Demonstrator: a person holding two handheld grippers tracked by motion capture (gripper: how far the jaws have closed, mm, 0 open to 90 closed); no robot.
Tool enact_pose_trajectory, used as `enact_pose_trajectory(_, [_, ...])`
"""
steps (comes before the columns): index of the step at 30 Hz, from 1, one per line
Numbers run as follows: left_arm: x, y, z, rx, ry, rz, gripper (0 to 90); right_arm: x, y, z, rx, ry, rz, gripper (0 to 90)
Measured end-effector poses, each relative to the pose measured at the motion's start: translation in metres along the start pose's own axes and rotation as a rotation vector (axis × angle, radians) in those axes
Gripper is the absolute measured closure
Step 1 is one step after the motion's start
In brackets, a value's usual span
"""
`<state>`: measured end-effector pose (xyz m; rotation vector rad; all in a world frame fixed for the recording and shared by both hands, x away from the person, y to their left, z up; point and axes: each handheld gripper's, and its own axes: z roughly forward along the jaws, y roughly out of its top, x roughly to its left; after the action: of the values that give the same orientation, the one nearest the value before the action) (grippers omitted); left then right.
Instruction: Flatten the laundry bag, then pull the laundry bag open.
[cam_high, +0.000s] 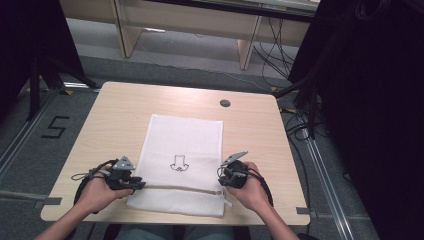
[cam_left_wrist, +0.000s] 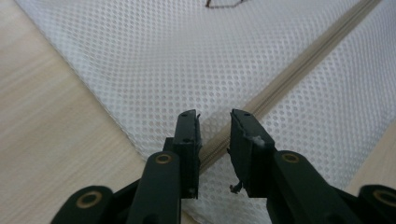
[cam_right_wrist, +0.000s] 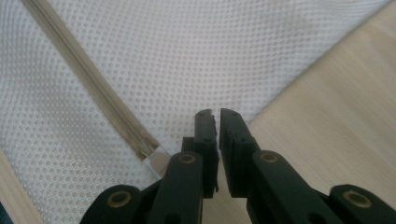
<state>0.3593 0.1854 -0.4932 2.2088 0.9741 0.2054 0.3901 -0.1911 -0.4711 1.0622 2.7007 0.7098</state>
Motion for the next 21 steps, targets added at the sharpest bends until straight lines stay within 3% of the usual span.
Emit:
enact_pose_trajectory(7, [0.003,0.000,-0.005,-0.050,0.025,0.037,66.2,-0.012,-0.006,-0.009,-0.045,-0.022,0.091,82.5])
enact_pose_trajectory(8, [0.002,0.000,-0.005,-0.055,0.032,0.037,64.9,-0.010,-0.006,-0.011,-0.038,-0.023,0.128,81.7])
enact_pose_trajectory(10, [0.002,0.001,-0.006,-0.072,0.041,0.046,62.9,-0.010,-0.006,-0.012,-0.043,-0.022,0.121,81.3])
enact_pose_trajectory(11, [0.002,0.002,-0.006,-0.085,0.035,0.047,62.0,-0.011,-0.007,-0.012,-0.065,-0.028,0.092,81.6])
enact_pose_trajectory(13, [0.002,0.002,-0.005,-0.090,0.040,0.050,58.5,-0.009,-0.007,-0.013,-0.063,-0.020,0.109,81.5])
enact_pose_trajectory(14, [0.001,0.002,-0.005,-0.093,0.041,0.052,58.1,-0.010,-0.007,-0.013,-0.080,-0.013,0.083,81.1])
enact_pose_trajectory(16, [0.000,0.005,-0.004,-0.110,0.043,0.052,57.4,-0.006,-0.008,-0.012,-0.078,-0.019,0.108,79.1])
enact_pose_trajectory(17, [-0.001,0.006,-0.003,-0.117,0.039,0.050,57.1,-0.007,-0.008,-0.012,-0.080,-0.026,0.078,77.0])
enact_pose_trajectory(20, [-0.006,0.012,-0.001,-0.115,0.015,0.045,57.9,-0.005,-0.011,-0.013,-0.049,-0.020,0.099,76.5])
enact_pose_trajectory(21, [-0.008,0.014,0.000,-0.120,0.016,0.037,58.0,-0.006,-0.011,-0.011,-0.056,-0.024,0.073,78.1])
